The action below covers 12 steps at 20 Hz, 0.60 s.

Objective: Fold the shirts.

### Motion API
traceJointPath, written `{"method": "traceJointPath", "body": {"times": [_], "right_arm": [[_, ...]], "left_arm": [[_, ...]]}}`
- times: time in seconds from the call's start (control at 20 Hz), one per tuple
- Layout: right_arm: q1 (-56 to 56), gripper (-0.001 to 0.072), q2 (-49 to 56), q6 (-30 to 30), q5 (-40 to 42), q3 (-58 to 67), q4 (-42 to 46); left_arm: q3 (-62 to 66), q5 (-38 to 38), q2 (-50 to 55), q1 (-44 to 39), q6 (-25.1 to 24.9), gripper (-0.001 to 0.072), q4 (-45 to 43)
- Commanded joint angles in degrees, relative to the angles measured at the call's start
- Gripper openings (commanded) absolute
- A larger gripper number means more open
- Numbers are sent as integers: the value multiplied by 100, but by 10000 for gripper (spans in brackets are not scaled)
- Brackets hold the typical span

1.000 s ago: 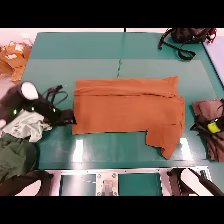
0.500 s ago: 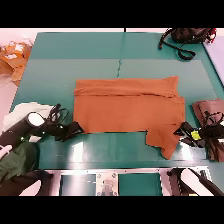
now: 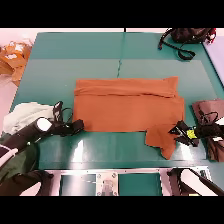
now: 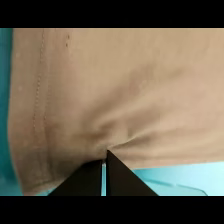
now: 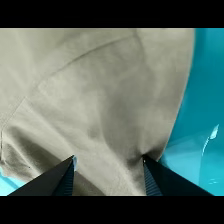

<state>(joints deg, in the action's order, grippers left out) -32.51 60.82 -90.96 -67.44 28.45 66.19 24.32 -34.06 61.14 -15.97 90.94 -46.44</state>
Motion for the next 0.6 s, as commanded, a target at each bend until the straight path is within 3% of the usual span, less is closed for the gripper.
{"method": "traceJointPath", "body": {"times": [0.0, 0.05, 0.15, 0.2, 0.25, 0.4, 0.55], "right_arm": [[63, 460, 22, 17, -160, 11, 7], [63, 342, 22, 17, -267, 11, 26], [63, 236, 20, 114, -463, 13, 24], [63, 104, 17, 129, -544, 13, 24], [63, 20, 17, 188, -581, 15, 26], [59, 20, 15, 232, -682, 192, 101], [59, 19, -50, 22, -1023, 632, 857]], "left_arm": [[249, -140, -7, 24, -146, 21, -11], [321, -190, -7, 24, -146, 21, -44], [459, -345, -7, 24, -146, 21, -142], [527, -417, -7, 24, -162, 21, -192], [588, -494, -7, 24, -177, 21, -275], [817, -964, -7, 24, -203, 21, -682], [1119, -1963, -9, 24, -179, 21, -1392]]}}
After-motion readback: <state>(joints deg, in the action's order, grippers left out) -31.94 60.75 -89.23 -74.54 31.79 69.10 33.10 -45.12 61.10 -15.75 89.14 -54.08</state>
